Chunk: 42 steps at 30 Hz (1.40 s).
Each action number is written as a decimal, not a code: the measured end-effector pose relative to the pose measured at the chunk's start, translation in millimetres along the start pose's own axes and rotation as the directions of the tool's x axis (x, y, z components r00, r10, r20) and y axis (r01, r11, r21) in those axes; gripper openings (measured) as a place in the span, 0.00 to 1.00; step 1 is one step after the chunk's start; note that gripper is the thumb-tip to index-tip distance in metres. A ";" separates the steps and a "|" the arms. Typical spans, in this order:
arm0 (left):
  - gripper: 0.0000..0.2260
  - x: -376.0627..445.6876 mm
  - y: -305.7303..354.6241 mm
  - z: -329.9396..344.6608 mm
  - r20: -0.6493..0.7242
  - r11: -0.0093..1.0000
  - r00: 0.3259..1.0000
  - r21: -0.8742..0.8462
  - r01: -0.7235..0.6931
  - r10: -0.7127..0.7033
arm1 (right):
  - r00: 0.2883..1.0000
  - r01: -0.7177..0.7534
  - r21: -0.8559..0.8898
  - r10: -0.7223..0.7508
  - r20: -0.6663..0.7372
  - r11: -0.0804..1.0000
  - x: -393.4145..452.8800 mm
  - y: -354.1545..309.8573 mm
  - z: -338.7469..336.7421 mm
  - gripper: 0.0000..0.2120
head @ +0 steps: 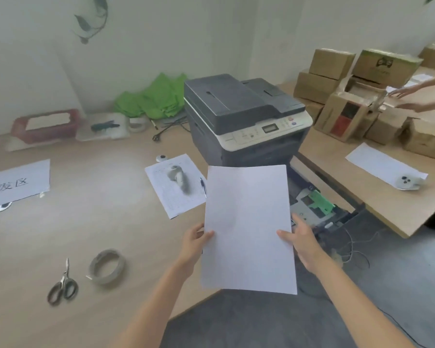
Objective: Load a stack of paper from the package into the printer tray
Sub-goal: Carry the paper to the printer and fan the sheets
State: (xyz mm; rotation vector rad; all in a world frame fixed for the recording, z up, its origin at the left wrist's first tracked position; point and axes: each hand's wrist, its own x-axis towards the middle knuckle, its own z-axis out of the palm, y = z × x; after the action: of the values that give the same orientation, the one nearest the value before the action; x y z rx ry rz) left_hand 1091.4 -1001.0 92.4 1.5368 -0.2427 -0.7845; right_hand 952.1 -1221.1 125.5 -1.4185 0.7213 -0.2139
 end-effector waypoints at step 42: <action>0.13 70.6 44.8 -9.1 -0.692 0.758 0.634 0.604 0.248 0.345 | 0.820 0.473 -0.244 -0.321 0.475 0.847 214.1 -97.0 6.2 0.07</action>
State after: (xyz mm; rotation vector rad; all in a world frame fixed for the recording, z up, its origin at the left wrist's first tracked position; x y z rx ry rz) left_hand 1162.6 -1041.9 110.8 2.4003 0.1204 0.1450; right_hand 1148.0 -1349.3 147.0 -1.8844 0.0870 -0.1021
